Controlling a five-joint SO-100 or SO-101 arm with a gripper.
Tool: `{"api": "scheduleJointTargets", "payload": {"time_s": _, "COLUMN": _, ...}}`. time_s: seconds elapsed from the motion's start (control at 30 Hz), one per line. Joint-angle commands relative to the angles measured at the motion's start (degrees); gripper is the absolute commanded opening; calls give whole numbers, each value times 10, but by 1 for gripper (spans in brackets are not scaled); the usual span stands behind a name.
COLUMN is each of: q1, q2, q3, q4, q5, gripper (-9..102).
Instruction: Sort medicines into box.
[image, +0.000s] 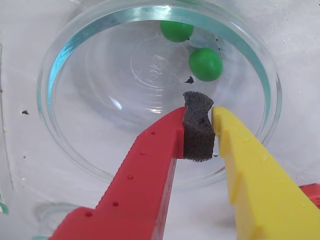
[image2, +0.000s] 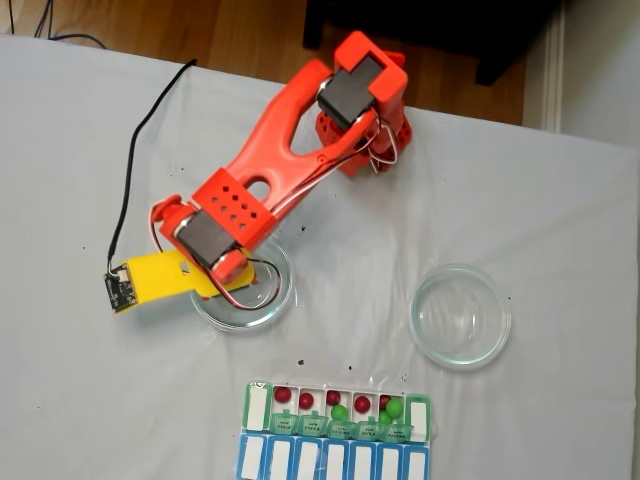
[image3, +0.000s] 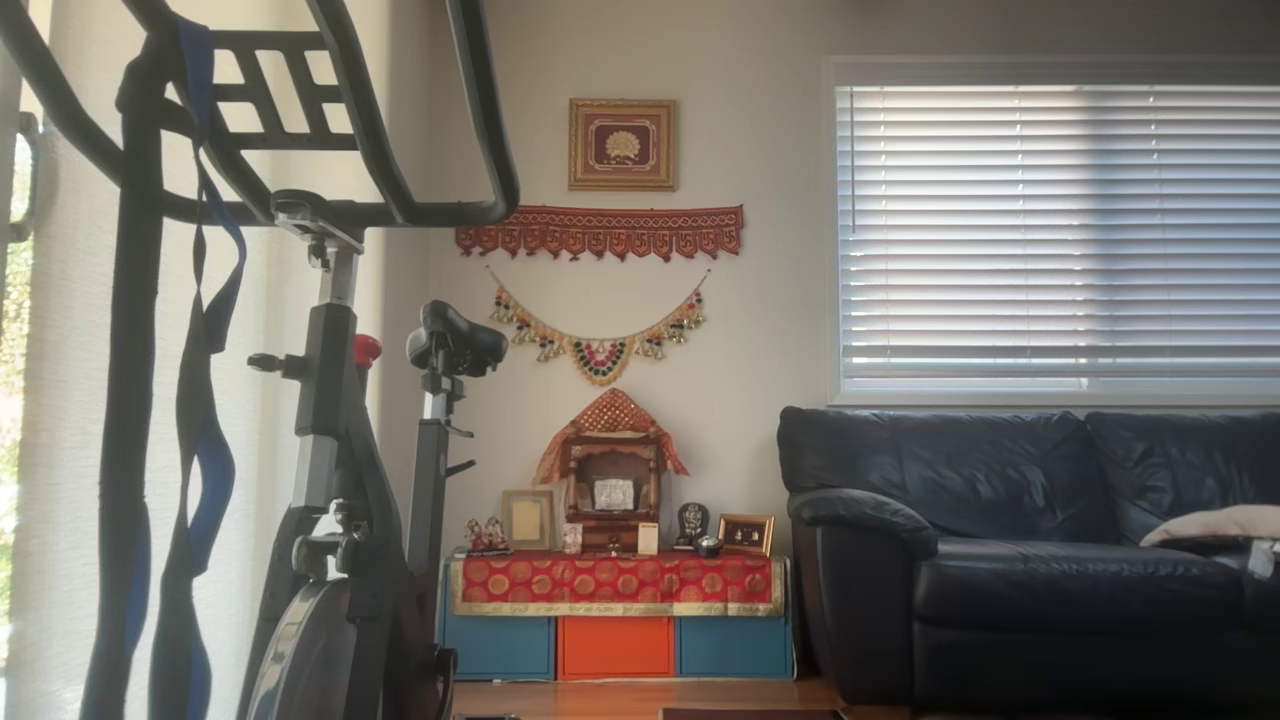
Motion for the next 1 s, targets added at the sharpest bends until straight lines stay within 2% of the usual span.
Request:
{"api": "scheduleJointTargets", "payload": {"time_s": 0.0, "q1": 6, "q2": 65, "q3": -4, "q4": -6, "q5": -19, "gripper": 1}}
{"api": "scheduleJointTargets", "payload": {"time_s": 0.23, "q1": 18, "q2": 73, "q3": 11, "q4": -18, "q5": -78, "gripper": 1}}
{"api": "scheduleJointTargets", "payload": {"time_s": 0.47, "q1": 19, "q2": 89, "q3": 40, "q4": -39, "q5": -93, "gripper": 1}}
{"api": "scheduleJointTargets", "payload": {"time_s": 0.7, "q1": 15, "q2": 134, "q3": 112, "q4": -94, "q5": -106, "gripper": 1}}
{"api": "scheduleJointTargets", "payload": {"time_s": 0.97, "q1": 9, "q2": 127, "q3": 108, "q4": -112, "q5": -101, "gripper": 2}}
